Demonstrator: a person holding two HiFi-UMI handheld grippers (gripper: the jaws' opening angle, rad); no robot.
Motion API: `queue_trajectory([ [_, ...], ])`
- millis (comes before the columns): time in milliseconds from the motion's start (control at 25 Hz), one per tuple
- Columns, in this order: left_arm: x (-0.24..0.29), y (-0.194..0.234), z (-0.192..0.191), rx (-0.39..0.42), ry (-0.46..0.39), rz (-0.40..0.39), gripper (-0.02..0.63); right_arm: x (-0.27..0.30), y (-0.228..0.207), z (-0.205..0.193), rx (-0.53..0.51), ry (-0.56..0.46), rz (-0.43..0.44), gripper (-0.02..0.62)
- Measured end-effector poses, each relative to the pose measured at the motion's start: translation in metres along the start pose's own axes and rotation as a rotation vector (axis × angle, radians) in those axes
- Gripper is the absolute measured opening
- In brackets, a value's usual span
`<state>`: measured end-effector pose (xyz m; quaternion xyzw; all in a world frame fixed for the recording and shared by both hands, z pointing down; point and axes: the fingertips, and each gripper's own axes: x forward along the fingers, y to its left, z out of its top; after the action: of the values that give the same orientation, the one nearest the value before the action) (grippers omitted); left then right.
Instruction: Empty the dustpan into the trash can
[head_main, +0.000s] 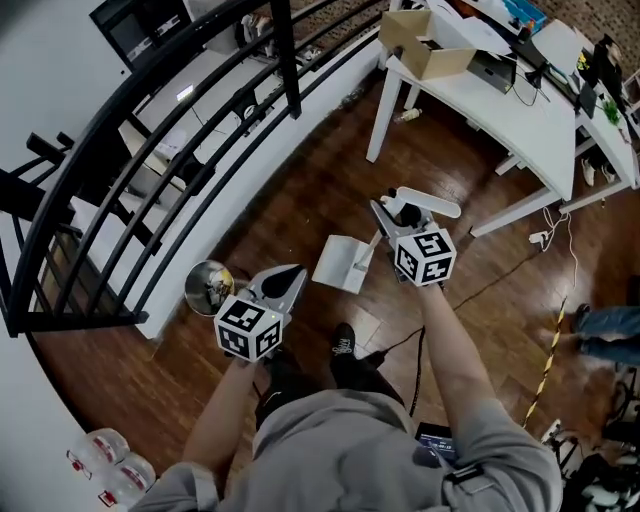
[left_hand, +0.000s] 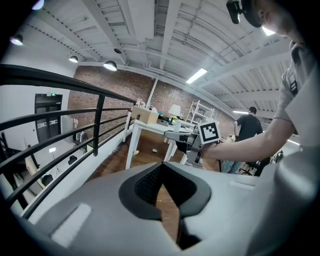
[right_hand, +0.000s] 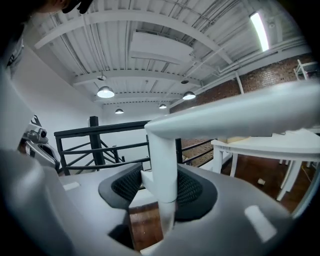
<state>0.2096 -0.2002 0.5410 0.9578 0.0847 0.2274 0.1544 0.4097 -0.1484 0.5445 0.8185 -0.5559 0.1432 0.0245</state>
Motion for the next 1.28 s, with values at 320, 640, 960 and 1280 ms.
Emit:
queue_trajectory([
  [320, 0.012, -0.01, -0.027, -0.009, 0.056, -0.007, 0.006, -0.014, -0.025, -0.068, 0.061, 0.05, -0.048, 0.181],
  [640, 0.014, -0.019, -0.035, 0.003, 0.083, -0.012, 0.006, -0.041, -0.041, -0.106, 0.137, 0.05, -0.134, 0.183],
  [960, 0.008, -0.032, -0.038, 0.011, 0.092, -0.016, 0.006, -0.068, -0.051, -0.126, 0.191, 0.039, -0.223, 0.184],
  [1280, -0.003, -0.031, -0.042, 0.03, 0.131, -0.095, 0.006, -0.082, -0.05, -0.137, 0.196, 0.091, -0.35, 0.195],
])
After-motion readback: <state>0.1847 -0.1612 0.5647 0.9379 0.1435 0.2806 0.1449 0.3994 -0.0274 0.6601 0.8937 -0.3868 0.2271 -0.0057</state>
